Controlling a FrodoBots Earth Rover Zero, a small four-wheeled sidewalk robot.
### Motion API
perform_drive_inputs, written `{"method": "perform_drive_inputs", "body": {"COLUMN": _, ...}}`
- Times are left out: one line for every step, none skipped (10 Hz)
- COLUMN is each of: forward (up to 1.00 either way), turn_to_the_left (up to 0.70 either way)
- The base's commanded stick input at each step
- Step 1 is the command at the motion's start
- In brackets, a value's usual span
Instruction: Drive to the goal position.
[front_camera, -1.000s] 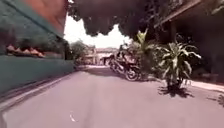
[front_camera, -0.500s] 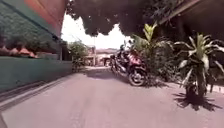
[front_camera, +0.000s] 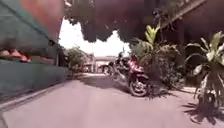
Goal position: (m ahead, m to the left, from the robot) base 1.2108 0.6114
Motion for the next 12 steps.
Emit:
{"method": "perform_drive_inputs", "body": {"forward": 1.0, "turn_to_the_left": 0.0}}
{"method": "perform_drive_inputs", "body": {"forward": 0.91, "turn_to_the_left": 0.0}}
{"method": "perform_drive_inputs", "body": {"forward": 0.81, "turn_to_the_left": 0.0}}
{"method": "perform_drive_inputs", "body": {"forward": 0.72, "turn_to_the_left": 0.0}}
{"method": "perform_drive_inputs", "body": {"forward": 0.62, "turn_to_the_left": 0.0}}
{"method": "perform_drive_inputs", "body": {"forward": 0.52, "turn_to_the_left": 0.0}}
{"method": "perform_drive_inputs", "body": {"forward": 0.42, "turn_to_the_left": 0.0}}
{"method": "perform_drive_inputs", "body": {"forward": 0.32, "turn_to_the_left": 0.0}}
{"method": "perform_drive_inputs", "body": {"forward": 0.22, "turn_to_the_left": 0.0}}
{"method": "perform_drive_inputs", "body": {"forward": 0.12, "turn_to_the_left": 0.0}}
{"method": "perform_drive_inputs", "body": {"forward": 0.02, "turn_to_the_left": 0.0}}
{"method": "perform_drive_inputs", "body": {"forward": 0.0, "turn_to_the_left": 0.0}}
